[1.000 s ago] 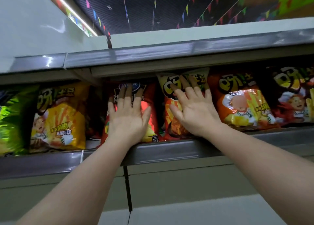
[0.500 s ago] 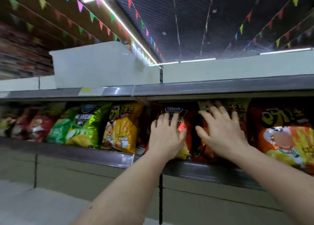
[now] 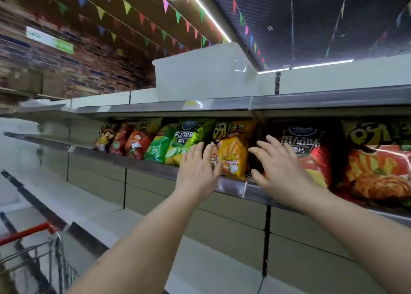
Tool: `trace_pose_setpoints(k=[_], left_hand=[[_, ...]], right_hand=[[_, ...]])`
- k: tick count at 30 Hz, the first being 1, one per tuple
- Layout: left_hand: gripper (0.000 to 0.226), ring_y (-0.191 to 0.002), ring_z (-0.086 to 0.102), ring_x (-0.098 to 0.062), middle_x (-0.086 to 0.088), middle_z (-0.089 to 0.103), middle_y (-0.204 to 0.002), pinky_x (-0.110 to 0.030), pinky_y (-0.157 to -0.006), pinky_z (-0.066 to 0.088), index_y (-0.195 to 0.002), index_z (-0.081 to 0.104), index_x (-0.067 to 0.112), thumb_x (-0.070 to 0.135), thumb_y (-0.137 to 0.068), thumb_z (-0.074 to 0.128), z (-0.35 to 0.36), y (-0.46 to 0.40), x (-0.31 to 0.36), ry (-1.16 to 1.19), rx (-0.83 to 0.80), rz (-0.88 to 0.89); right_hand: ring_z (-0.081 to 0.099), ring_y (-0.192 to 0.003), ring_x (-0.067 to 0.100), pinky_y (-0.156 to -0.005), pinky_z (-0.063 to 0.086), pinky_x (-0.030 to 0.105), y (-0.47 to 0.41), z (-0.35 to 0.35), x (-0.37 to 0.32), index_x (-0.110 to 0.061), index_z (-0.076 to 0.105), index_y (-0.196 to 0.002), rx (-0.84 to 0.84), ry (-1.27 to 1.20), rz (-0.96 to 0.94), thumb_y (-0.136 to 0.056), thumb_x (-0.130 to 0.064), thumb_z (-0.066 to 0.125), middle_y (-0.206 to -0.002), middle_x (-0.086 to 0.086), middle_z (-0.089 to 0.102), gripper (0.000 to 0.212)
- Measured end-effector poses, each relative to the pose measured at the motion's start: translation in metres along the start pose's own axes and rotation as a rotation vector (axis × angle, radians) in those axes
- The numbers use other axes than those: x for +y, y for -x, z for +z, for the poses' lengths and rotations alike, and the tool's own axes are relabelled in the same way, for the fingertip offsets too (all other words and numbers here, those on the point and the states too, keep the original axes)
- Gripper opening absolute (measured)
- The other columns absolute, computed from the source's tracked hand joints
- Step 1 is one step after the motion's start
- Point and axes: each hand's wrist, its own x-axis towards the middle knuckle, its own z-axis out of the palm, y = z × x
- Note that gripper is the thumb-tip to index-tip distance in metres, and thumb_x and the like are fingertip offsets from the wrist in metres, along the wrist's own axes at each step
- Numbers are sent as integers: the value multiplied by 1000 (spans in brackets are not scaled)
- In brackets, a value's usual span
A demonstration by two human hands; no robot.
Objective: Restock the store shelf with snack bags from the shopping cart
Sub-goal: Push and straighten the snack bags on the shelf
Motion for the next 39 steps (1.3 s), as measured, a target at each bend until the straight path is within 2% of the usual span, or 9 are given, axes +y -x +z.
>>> trace_pose_setpoints(k=[6,11,15,19,26,32,35,37,39], left_hand=[[56,-146,13,-22,-6,16,-158,-35,-116,11,-151,17,17,39,-101,29,8,-27,-78,-43,-6,-15],[56,-148,3,-23,-7,8,-160,-36,-117,6,-152,11,18,38,-102,25,23,-68,-122,-130,-17,89],[58,-148,0,-23,-7,5,-161,-38,-117,3,-153,7,19,40,-102,24,37,-106,-128,-106,2,174],[61,-148,-1,-23,-7,5,-161,-42,-118,0,-153,2,17,45,-101,19,58,-126,-126,-46,-59,268],[67,-145,-20,-23,-6,-23,-157,-51,-114,-12,-149,-17,19,52,-99,12,89,-138,-125,-12,-81,280],[66,-145,-20,-24,-6,-20,-158,-51,-113,-14,-150,-14,19,50,-100,14,85,-134,-127,5,-121,302],[67,-146,-18,-24,-6,-18,-159,-50,-114,-12,-151,-12,19,50,-100,17,82,-134,-128,16,-134,295],[69,-146,-16,-23,-5,-15,-160,-50,-115,-10,-152,-8,20,51,-99,22,78,-136,-128,55,-149,290],[71,-147,-12,-22,-6,-8,-160,-49,-116,-5,-152,-2,21,52,-97,30,72,-135,-130,129,-143,287]], right_hand=[[0,-145,16,-116,2,38,-44,27,-39,-22,20,-146,-18,-13,14,-97,-35,36,-154,-3,17,53],[2,-145,22,-116,5,44,-94,48,-60,-19,23,-145,11,80,158,-95,-34,38,-154,4,18,55],[10,-142,26,-114,7,48,-129,63,-67,-17,22,-145,37,155,315,-95,-41,38,-152,9,22,58],[15,-139,28,-113,7,50,-137,90,-63,-20,18,-146,-9,202,415,-97,-48,27,-150,10,24,58],[23,-135,27,-110,15,47,-141,109,-53,-23,15,-147,-45,203,463,-96,-52,23,-148,9,26,59],[12,-140,27,-113,9,49,-140,109,-54,-22,13,-148,-56,213,465,-96,-52,25,-153,9,16,61],[14,-140,26,-113,10,48,-139,103,-55,-22,15,-147,-55,164,449,-95,-51,30,-151,9,19,62],[18,-138,25,-113,15,42,-137,98,-55,-19,19,-147,1,60,443,-94,-48,39,-149,9,24,63],[21,-137,26,-112,19,38,-134,95,-56,-15,25,-145,175,-99,494,-92,-42,48,-147,11,26,65]])
